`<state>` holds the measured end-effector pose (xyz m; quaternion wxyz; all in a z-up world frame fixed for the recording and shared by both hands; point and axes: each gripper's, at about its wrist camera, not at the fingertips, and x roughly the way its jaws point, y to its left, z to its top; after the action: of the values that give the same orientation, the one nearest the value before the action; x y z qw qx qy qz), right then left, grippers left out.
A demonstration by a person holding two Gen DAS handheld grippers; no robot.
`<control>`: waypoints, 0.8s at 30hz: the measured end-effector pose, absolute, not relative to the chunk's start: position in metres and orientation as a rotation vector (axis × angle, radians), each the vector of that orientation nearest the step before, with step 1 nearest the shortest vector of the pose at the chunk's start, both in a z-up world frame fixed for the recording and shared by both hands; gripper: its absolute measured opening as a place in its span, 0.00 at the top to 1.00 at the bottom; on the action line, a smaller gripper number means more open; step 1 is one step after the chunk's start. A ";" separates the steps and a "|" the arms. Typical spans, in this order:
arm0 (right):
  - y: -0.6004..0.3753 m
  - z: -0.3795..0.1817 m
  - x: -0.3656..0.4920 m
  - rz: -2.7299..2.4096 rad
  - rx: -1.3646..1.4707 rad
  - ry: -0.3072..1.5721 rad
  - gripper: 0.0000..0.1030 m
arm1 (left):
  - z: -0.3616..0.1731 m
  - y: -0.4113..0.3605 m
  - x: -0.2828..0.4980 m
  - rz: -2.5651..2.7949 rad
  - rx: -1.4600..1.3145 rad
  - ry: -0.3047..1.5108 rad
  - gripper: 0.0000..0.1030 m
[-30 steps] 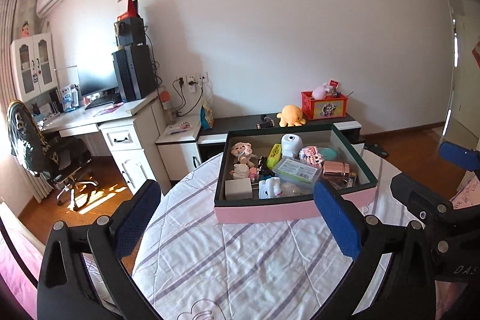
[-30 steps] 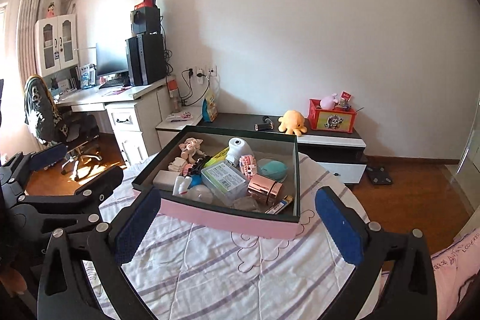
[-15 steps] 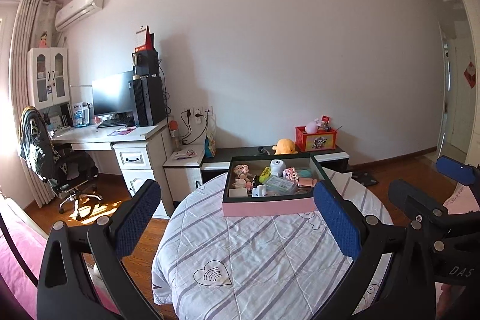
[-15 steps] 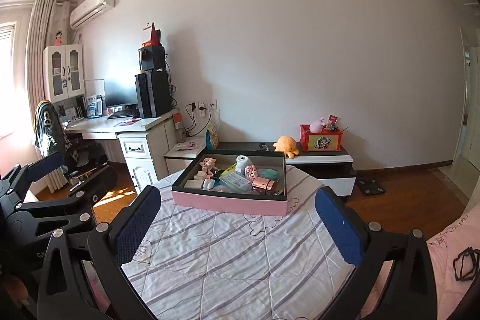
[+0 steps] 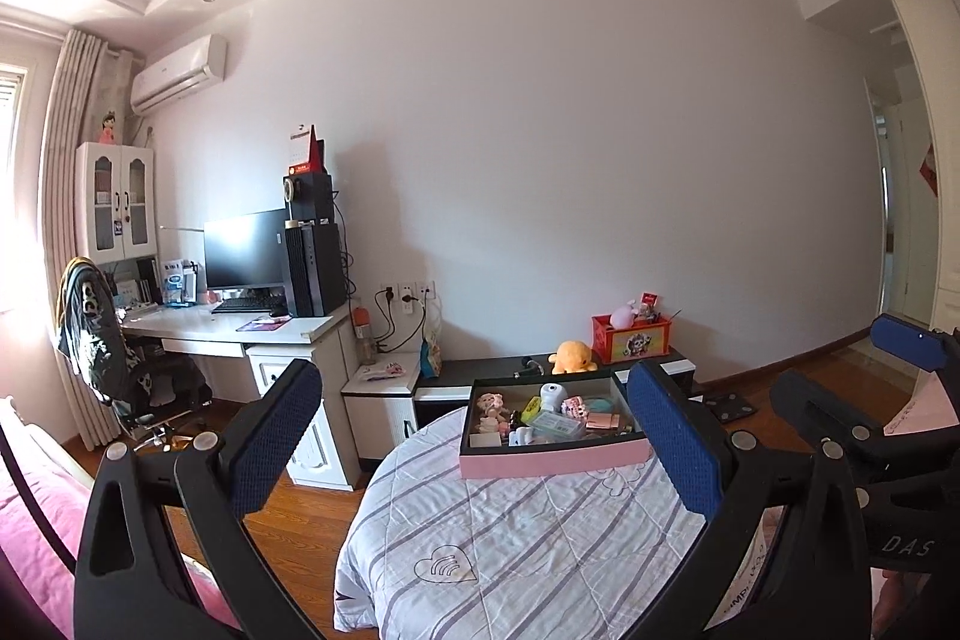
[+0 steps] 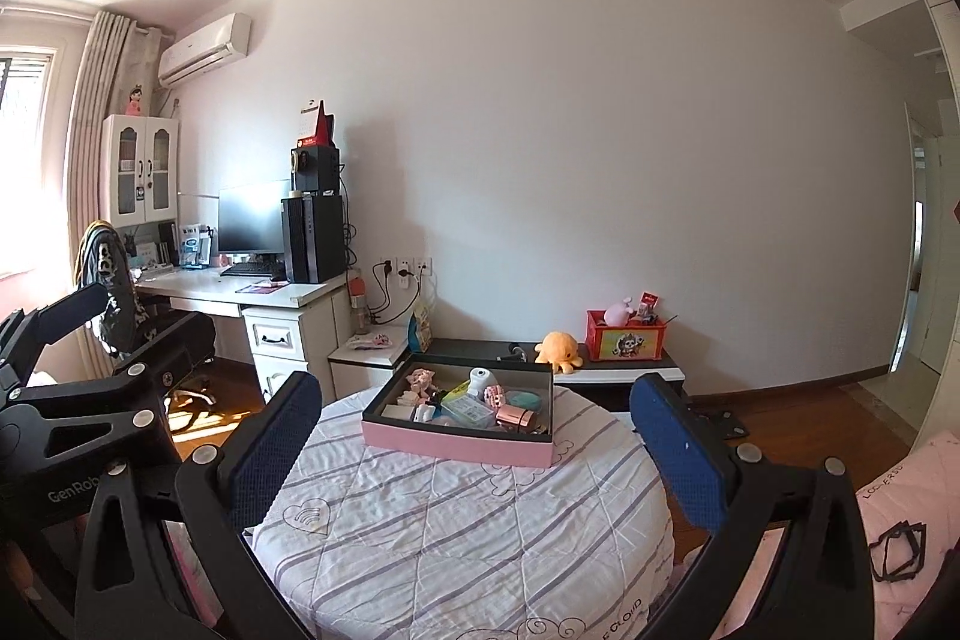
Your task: Organize rigid objects
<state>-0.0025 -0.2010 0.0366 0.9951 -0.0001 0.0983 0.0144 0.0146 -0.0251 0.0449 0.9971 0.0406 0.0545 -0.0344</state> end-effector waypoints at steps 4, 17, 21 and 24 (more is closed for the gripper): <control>-0.199 0.041 -0.010 0.026 -0.009 0.182 0.00 | 0.049 -0.024 0.008 -0.068 0.077 0.096 0.00; -0.193 0.046 -0.018 0.027 -0.022 0.150 0.00 | 0.052 -0.022 0.003 -0.055 0.065 0.074 0.00; -0.195 0.046 -0.019 0.028 -0.023 0.145 0.00 | 0.051 -0.022 0.003 -0.054 0.066 0.074 0.00; -0.195 0.046 -0.019 0.028 -0.024 0.144 0.00 | 0.051 -0.023 0.002 -0.054 0.066 0.073 0.00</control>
<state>-0.0191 -0.1950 0.0459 0.9972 -0.0119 0.0719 0.0141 0.0025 -0.0232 0.0509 0.9984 0.0332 0.0363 -0.0268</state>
